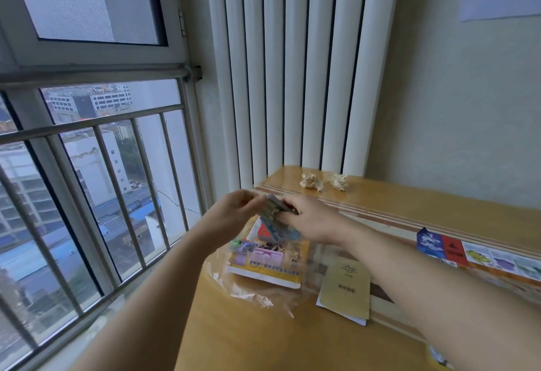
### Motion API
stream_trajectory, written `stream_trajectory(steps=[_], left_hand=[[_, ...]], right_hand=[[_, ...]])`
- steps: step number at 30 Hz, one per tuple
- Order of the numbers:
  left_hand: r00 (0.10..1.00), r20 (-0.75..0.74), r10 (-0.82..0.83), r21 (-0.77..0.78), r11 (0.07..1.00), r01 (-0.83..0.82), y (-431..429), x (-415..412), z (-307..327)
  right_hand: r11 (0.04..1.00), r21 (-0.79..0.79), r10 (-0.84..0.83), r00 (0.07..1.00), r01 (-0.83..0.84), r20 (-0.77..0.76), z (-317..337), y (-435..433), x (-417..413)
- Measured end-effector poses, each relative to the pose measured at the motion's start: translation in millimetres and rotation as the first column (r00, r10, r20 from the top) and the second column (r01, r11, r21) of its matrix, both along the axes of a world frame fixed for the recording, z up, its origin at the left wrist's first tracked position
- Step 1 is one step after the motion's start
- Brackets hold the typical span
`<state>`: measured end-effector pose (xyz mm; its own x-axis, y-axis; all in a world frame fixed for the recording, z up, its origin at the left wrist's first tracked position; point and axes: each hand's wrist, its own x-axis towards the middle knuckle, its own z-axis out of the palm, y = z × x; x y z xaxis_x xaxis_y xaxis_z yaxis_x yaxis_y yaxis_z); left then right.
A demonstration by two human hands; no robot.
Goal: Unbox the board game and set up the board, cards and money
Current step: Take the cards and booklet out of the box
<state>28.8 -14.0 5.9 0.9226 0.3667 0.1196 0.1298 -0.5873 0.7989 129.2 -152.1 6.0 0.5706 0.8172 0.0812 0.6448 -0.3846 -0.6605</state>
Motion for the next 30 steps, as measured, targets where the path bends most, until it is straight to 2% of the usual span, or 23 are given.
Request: stream_trajectory(steps=[1, 2, 4, 5, 9, 10, 17, 25, 30], left_hand=[[1.000, -0.022, 0.000, 0.006, 1.000, 0.000, 2.5, 1.1, -3.5], [0.996, -0.089, 0.000, 0.147, 0.989, 0.013, 5.6, 4.2, -8.7], [0.966, -0.258, 0.036, 0.488, 0.867, 0.098, 9.0, 16.7, -22.7], [0.948, -0.314, 0.047, 0.595, 0.788, 0.158, 8.0, 23.1, -29.1], [0.888, -0.459, 0.023, 0.730, 0.579, 0.363, -2.5, 37.9, -41.6], [0.871, -0.489, 0.046, 0.744, 0.543, 0.389, -2.4, 41.4, -44.7], [0.795, -0.598, 0.105, 0.703, 0.546, 0.457, -4.8, 57.3, -48.0], [0.736, -0.673, 0.073, 0.618, 0.602, 0.505, -5.8, 54.3, -39.7], [0.720, -0.693, 0.023, 0.592, 0.589, 0.551, -6.5, 50.0, -34.1]], right_hand=[[1.000, 0.004, -0.021, 1.000, 0.021, 0.001, -0.1, -2.9, 2.0], [0.999, 0.012, -0.052, 0.999, 0.052, -0.006, -1.0, -6.2, 4.0], [0.992, 0.019, -0.120, 0.992, 0.121, -0.047, -5.3, -13.0, 8.2], [0.988, 0.017, -0.149, 0.986, 0.150, -0.074, -8.6, -16.2, 10.3], [0.966, 0.021, -0.246, 0.939, 0.258, -0.239, -26.5, -26.2, 14.3], [0.961, 0.019, -0.261, 0.923, 0.277, -0.284, -32.2, -27.2, 14.9], [0.928, 0.012, -0.326, 0.826, 0.373, -0.459, -56.7, -27.2, 21.7], [0.907, 0.020, -0.359, 0.794, 0.422, -0.492, -59.6, -24.4, 23.7], [0.889, 0.022, -0.390, 0.780, 0.458, -0.489, -58.6, -21.4, 21.8]])
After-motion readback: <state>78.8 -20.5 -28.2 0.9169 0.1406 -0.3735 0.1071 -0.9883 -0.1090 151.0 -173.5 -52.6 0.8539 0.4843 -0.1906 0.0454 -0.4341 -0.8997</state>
